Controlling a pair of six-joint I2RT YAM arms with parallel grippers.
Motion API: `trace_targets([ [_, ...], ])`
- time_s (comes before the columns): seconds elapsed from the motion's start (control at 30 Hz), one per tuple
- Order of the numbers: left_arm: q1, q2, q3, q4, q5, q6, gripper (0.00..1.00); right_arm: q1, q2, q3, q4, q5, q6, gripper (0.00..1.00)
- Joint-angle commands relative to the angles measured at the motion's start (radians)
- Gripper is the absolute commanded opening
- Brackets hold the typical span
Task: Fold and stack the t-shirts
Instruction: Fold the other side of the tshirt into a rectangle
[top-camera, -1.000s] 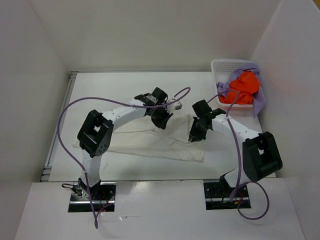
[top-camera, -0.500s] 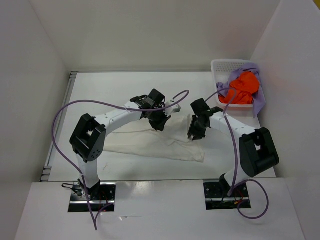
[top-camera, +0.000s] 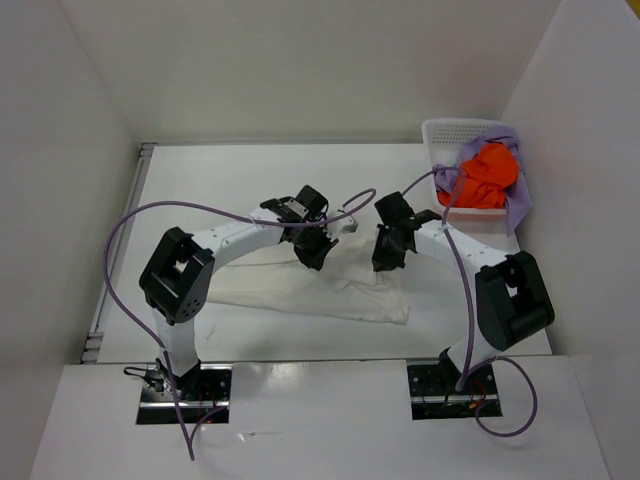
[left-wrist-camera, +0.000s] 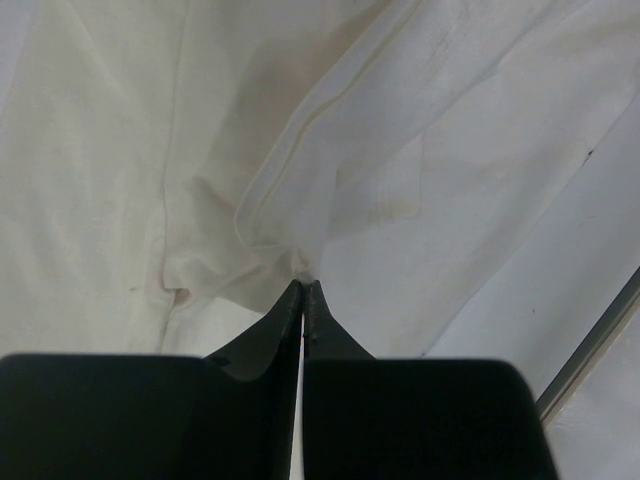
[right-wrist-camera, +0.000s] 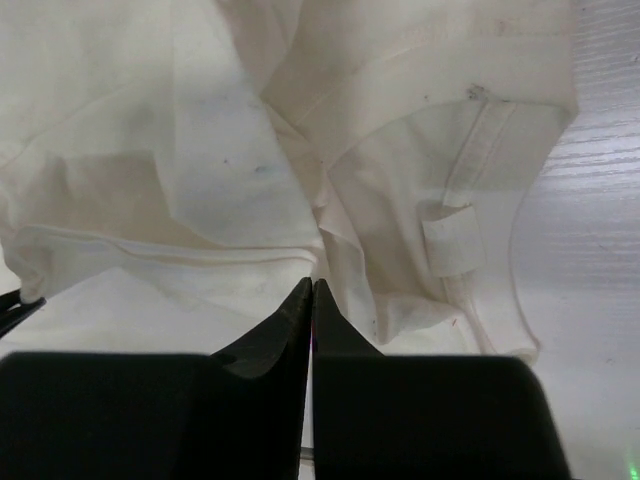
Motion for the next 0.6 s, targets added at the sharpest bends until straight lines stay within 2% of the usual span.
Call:
trace_targets([
  [0.0,-0.005,-0.042,-0.003,0.002,0.017,0.015,0.00,0.025,0.007,0.043,-0.009,0.041,-0.007,0.00],
  [0.17,-0.005,-0.073,-0.003,-0.009,0.017,0.027,0.00,0.057,-0.028,0.063,-0.069,0.052,0.003,0.00],
  [0.37,-0.005,-0.121,-0.067,-0.020,0.005,0.082,0.00,0.156,-0.117,0.014,-0.198,0.014,0.104,0.00],
  [0.57,-0.039,-0.110,-0.078,-0.020,0.026,0.112,0.16,0.236,-0.099,-0.029,-0.239,0.014,0.162,0.02],
])
